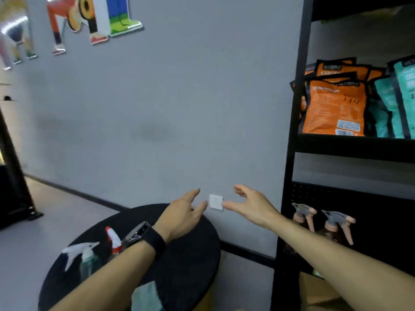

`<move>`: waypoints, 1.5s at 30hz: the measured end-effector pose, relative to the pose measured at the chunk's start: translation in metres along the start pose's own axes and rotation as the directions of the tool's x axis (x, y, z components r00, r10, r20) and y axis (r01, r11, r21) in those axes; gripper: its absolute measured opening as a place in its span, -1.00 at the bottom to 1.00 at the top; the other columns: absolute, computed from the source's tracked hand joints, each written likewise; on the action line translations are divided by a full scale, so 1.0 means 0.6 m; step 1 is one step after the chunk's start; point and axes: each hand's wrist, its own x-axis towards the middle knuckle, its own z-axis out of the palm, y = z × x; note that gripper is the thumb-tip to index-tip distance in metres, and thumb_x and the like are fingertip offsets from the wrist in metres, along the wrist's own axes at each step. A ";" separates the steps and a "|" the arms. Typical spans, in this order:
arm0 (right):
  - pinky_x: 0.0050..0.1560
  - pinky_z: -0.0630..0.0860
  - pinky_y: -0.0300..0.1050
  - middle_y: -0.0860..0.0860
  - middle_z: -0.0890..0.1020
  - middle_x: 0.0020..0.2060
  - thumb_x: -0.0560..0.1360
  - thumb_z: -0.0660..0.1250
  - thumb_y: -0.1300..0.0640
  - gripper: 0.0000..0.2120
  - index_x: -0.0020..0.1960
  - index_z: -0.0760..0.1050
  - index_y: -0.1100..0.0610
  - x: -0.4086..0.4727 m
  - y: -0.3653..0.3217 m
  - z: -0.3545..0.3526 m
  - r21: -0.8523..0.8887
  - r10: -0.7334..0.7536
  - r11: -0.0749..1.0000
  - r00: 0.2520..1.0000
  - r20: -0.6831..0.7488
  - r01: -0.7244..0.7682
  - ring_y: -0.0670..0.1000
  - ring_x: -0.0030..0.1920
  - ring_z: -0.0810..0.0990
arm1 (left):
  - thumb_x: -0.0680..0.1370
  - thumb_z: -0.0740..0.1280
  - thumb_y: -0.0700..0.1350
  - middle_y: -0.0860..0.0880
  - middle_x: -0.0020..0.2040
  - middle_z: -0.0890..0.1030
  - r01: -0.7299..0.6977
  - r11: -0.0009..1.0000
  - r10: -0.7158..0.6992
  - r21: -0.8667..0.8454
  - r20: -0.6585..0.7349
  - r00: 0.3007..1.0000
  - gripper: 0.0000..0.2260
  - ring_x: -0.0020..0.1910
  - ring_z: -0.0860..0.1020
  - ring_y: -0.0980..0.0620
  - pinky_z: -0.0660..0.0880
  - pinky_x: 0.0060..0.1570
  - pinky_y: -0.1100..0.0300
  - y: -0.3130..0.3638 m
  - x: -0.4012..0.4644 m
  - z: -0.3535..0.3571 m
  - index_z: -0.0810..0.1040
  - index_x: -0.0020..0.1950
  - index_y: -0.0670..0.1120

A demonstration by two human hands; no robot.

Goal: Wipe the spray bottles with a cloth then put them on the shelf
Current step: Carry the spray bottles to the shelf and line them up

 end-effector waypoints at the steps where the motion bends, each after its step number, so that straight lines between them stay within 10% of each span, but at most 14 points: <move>1: 0.37 0.31 -0.14 -0.08 0.37 0.45 0.36 0.45 -0.27 -0.14 0.53 0.21 0.00 0.004 -0.011 0.019 0.013 -0.014 1.000 0.999 0.039 0.013 -0.06 0.42 0.36 | 0.69 0.14 0.11 0.01 0.61 0.24 0.022 1.000 -0.022 0.002 -0.011 1.000 -0.46 0.56 0.24 0.04 0.14 0.42 0.29 -0.017 -0.010 -0.008 0.16 0.63 -0.05; 12: 0.41 0.27 -0.14 -0.11 0.33 0.48 0.37 0.42 -0.29 -0.17 0.53 0.21 -0.03 0.036 -0.107 0.266 0.024 -0.133 0.991 0.939 0.317 0.132 -0.10 0.46 0.30 | 0.70 0.15 0.09 0.02 0.60 0.25 0.326 0.944 -0.329 -0.044 -0.126 0.936 -0.49 0.57 0.23 0.00 0.16 0.44 0.18 -0.230 -0.121 -0.064 0.19 0.60 -0.06; 18: 0.39 0.31 -0.10 -0.06 0.36 0.46 0.43 0.41 -0.21 -0.24 0.51 0.24 0.01 0.050 -0.130 0.387 0.024 -0.153 0.987 0.898 0.412 0.157 -0.06 0.44 0.34 | 0.70 0.18 0.00 0.07 0.16 0.52 0.426 0.901 -0.433 -0.078 -0.159 0.887 -0.71 0.04 0.47 0.09 0.32 0.07 0.27 -0.317 -0.166 -0.073 0.44 0.35 -0.10; 28: 0.29 0.40 -0.10 0.01 0.48 0.35 0.46 0.40 -0.13 -0.39 0.43 0.36 0.06 0.080 -0.110 0.541 -0.012 -0.094 0.994 0.882 0.462 0.112 0.00 0.34 0.44 | 0.69 0.17 0.08 0.00 0.59 0.29 0.517 0.852 -0.523 -0.083 -0.123 0.843 -0.51 0.52 0.31 0.03 0.19 0.42 0.24 -0.440 -0.172 -0.017 0.21 0.60 -0.01; 45: -0.04 0.42 -0.14 -0.07 0.56 0.09 0.51 0.37 -0.07 -0.68 0.23 0.46 -0.02 0.163 -0.086 0.697 0.087 -0.109 0.993 0.912 0.396 0.082 -0.05 0.09 0.53 | 0.69 0.18 0.07 -0.03 0.58 0.30 0.527 0.849 -0.528 -0.045 -0.036 0.848 -0.51 0.51 0.33 -0.02 0.22 0.46 0.15 -0.566 -0.104 0.045 0.22 0.60 -0.02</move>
